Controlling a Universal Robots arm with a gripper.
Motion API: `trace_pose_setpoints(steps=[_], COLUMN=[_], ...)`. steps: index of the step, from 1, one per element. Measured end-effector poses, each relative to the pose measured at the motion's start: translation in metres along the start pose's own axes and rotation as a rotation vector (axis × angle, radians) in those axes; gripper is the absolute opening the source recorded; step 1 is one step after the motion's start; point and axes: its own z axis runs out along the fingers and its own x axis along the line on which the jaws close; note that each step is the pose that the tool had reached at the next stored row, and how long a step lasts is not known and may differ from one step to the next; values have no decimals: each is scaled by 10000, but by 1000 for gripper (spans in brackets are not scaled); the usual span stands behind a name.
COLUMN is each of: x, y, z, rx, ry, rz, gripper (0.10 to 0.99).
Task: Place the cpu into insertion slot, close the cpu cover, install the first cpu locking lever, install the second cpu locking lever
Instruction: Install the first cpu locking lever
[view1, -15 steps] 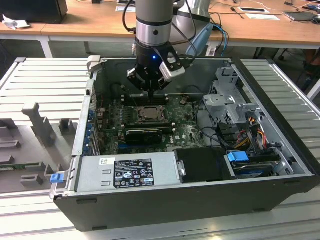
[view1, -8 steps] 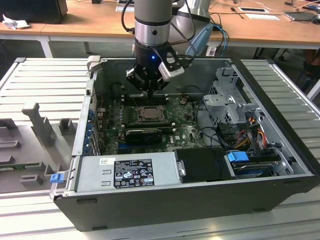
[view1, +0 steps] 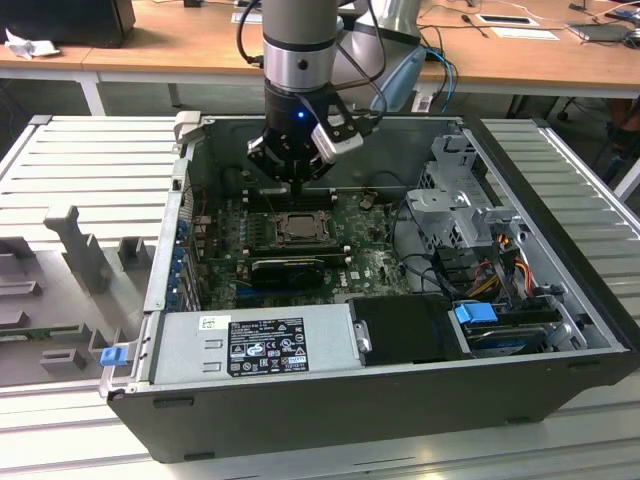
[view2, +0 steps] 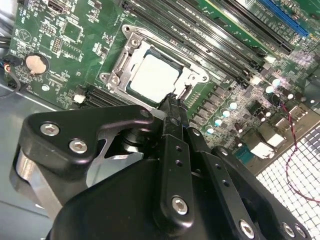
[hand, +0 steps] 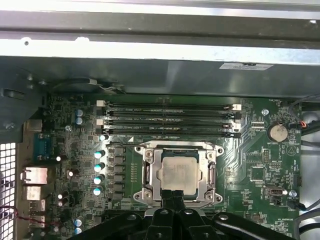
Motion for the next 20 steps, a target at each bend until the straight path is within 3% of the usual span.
trace_pose_setpoints(steps=[2, 10, 20], x=[34, 379, 566], y=[1, 21, 119], z=[-1, 5, 24], rx=[1, 0, 2], ry=[-3, -24, -23], rz=[-4, -5, -5], gripper=[106, 106, 106])
